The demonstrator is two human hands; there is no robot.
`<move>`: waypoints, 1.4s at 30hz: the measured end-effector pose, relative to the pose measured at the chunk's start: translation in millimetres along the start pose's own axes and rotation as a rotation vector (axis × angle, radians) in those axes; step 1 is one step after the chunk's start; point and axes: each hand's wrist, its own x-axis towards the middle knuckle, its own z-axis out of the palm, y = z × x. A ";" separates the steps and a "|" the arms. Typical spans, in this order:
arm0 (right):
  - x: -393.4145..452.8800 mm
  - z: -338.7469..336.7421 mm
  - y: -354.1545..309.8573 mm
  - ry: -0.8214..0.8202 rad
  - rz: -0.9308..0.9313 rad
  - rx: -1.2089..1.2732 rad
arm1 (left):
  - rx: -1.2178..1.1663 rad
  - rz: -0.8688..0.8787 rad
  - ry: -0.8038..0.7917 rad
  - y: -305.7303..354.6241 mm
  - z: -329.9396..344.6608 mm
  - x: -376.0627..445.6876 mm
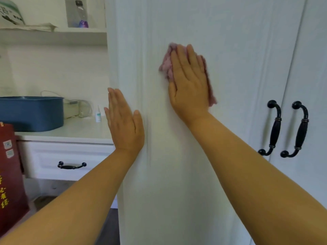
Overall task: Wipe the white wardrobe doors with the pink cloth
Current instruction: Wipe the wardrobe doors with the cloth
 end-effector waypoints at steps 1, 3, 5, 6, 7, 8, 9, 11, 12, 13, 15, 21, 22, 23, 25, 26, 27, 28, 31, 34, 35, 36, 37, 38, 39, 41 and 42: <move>-18.9 1.9 -7.4 -0.016 -0.022 0.029 | 0.014 0.005 0.008 -0.5 0.6 0.2; -72.6 1.3 -20.8 -0.103 -0.099 0.109 | 0.072 0.014 0.030 -1.5 2.3 0.2; -129.8 -8.2 -29.4 -0.225 -0.165 0.174 | 0.197 0.078 0.048 -0.6 1.8 0.7; -155.3 -16.2 -28.9 -0.296 -0.194 0.179 | 0.251 0.154 0.021 1.1 2.2 -2.3; -175.2 -25.2 -24.4 -0.360 -0.218 0.179 | 0.286 0.259 -0.029 1.8 2.8 -6.8; -187.5 -32.2 -16.4 -0.403 -0.237 0.158 | 0.305 0.370 -0.078 0.9 3.5 -11.1; -192.5 -41.4 -4.9 -0.421 -0.243 0.127 | 0.314 0.454 -0.112 0.6 3.9 -15.4; -187.1 -55.6 21.0 -0.379 -0.176 0.052 | 0.342 0.517 -0.139 -2.4 4.1 -18.8; -178.2 -61.2 33.5 -0.332 -0.093 0.011 | 0.358 0.516 -0.145 -4.0 4.7 -19.1; -165.7 -64.4 45.2 -0.287 0.018 -0.025 | 0.373 0.510 -0.150 -4.7 4.8 -19.2; -131.1 -61.5 59.5 -0.169 0.248 -0.071 | 0.392 0.505 -0.145 -5.0 5.8 -18.7; -109.4 -27.7 17.8 -0.047 0.367 -0.129 | 0.392 0.511 -0.126 -5.3 9.3 -18.3; -132.3 -27.6 7.4 -0.115 0.277 -0.080 | 0.394 0.516 -0.122 -6.0 9.1 -16.4; -162.3 -32.6 -1.3 -0.186 0.186 -0.027 | 0.393 0.517 -0.124 -6.0 8.8 -17.2; -225.2 -48.4 -8.0 -0.310 0.055 0.051 | 0.393 0.521 -0.122 -5.9 7.5 -17.2; -253.4 -58.6 -6.3 -0.362 0.033 0.062 | 0.393 0.522 -0.121 -5.9 6.7 -18.0; -274.9 -68.6 -1.3 -0.404 0.028 0.051 | 0.395 0.524 -0.117 -5.5 6.9 -18.0; -289.5 -77.2 5.3 -0.444 0.023 0.025 | 0.398 0.522 -0.117 -5.7 6.5 -18.8; -283.1 -89.9 27.5 -0.468 0.029 -0.031 | 0.395 0.518 -0.115 -4.6 6.4 -19.3; -225.0 -80.0 38.7 -0.342 0.182 -0.043 | 0.393 0.518 -0.121 -4.6 6.0 -19.1; -198.9 -72.8 40.6 -0.280 0.244 -0.059 | 0.392 0.516 -0.120 -4.7 6.4 -19.5; -170.7 -65.0 40.8 -0.212 0.300 -0.074 | 0.391 0.512 -0.114 -5.1 6.9 -20.1; -140.6 -56.1 39.7 -0.142 0.335 -0.084 | 0.393 0.509 -0.104 -5.3 8.0 -20.1; -111.0 -47.5 37.5 -0.077 0.349 -0.089 | 0.395 0.505 -0.097 -5.2 8.7 -21.2; -81.4 -38.5 34.4 -0.015 0.358 -0.093 | 0.396 0.505 -0.087 -4.6 9.7 -20.9; -33.5 -20.9 26.4 0.091 0.389 -0.099 | 0.405 0.511 -0.075 -4.1 11.0 -18.5; -20.7 -14.3 21.4 0.118 0.395 -0.106 | 0.411 0.515 -0.078 -3.9 10.9 -17.5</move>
